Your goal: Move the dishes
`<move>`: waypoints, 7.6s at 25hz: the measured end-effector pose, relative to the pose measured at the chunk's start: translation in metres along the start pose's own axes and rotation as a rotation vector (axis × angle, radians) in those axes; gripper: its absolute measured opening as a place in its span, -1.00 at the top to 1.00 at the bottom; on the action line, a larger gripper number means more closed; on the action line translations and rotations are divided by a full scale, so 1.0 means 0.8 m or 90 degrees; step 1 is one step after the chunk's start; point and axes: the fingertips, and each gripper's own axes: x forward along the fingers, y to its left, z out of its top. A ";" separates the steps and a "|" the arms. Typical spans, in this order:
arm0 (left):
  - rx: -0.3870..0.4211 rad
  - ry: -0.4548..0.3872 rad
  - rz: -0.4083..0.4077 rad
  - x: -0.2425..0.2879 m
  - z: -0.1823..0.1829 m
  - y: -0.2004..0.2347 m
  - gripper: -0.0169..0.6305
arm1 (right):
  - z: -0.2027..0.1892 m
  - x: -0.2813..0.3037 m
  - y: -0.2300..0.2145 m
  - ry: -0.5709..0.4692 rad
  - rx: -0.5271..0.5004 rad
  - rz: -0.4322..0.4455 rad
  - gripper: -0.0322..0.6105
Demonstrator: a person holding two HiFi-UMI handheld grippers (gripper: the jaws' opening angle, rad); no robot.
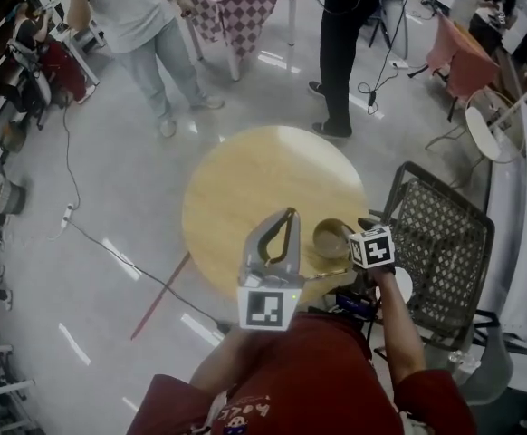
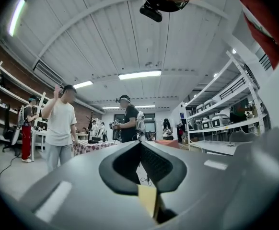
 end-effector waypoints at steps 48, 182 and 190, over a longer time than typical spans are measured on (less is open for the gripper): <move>-0.035 0.032 0.019 0.010 -0.044 0.018 0.93 | -0.038 0.070 0.011 0.148 -0.081 0.118 0.87; -0.041 0.067 -0.431 0.078 -0.125 -0.615 0.93 | -0.494 -0.165 -0.383 0.001 0.594 -0.190 0.42; -0.041 0.040 -0.425 0.076 -0.112 -0.611 0.93 | -0.473 -0.201 -0.385 -0.053 0.591 -0.220 0.41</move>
